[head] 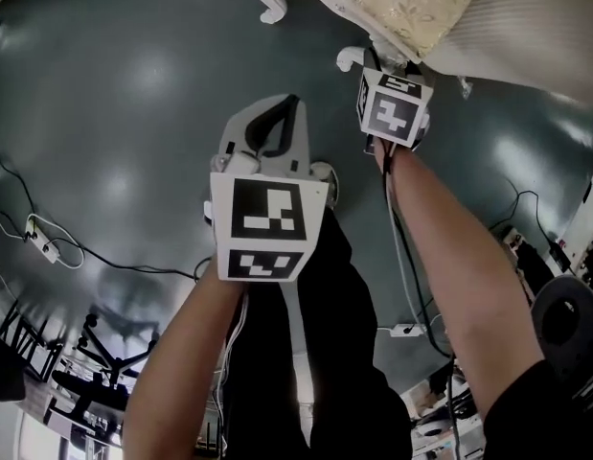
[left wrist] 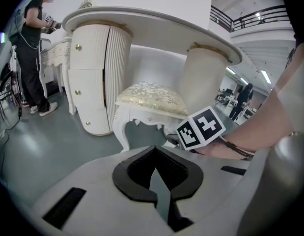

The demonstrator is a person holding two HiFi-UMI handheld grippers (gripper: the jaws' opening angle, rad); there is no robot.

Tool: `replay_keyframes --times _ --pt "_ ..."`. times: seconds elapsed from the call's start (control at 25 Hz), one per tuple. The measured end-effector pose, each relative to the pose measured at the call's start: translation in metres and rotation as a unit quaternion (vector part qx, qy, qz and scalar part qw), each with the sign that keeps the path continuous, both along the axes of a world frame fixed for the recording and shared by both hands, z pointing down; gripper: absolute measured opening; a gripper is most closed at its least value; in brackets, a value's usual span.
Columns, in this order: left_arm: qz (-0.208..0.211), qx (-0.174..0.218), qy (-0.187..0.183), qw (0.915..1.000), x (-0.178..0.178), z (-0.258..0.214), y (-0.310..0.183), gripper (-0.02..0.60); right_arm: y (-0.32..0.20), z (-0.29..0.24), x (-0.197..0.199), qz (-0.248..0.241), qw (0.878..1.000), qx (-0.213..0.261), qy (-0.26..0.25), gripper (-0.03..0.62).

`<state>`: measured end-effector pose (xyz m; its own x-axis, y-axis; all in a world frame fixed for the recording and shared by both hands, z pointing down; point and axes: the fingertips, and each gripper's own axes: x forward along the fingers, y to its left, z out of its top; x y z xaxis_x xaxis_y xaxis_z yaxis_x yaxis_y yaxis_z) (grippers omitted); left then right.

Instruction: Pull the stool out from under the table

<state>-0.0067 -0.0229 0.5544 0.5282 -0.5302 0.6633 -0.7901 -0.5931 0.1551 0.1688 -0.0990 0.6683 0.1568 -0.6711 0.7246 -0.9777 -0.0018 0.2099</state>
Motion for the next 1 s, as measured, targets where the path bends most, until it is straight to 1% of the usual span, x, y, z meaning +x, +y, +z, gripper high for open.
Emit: replay_keyframes --times 0.16,0.28,0.4,0.6,0.8,0.92,1.0 --pt "0.010 0.000 -0.007 0.9999 -0.008 0.001 0.014 0.006 0.012 -0.002 -0.013 -0.003 1.000 0.007 -0.002 0.242" --pt "0.027 0.002 -0.012 0.9996 -0.023 0.003 0.033 0.006 0.033 -0.001 -0.030 0.002 1.000 0.010 0.000 0.242" --pt "0.034 0.005 -0.015 0.9993 -0.038 0.006 0.051 0.006 0.059 0.004 -0.048 0.000 1.000 0.011 -0.002 0.242" --pt "0.029 0.012 -0.016 0.9994 -0.051 -0.001 0.064 0.006 0.086 0.000 -0.060 -0.002 1.000 0.013 -0.005 0.242" --pt "0.021 0.004 -0.015 0.9997 -0.066 0.008 0.084 0.006 0.112 0.003 -0.085 -0.007 1.000 0.015 -0.011 0.242" --pt "0.010 -0.004 -0.017 0.9998 -0.067 0.013 0.104 0.006 0.135 0.003 -0.097 -0.012 1.000 0.016 -0.015 0.242" --pt "0.015 -0.007 -0.024 0.9996 -0.072 0.021 0.122 0.006 0.157 0.011 -0.112 -0.018 1.000 0.005 -0.020 0.242"
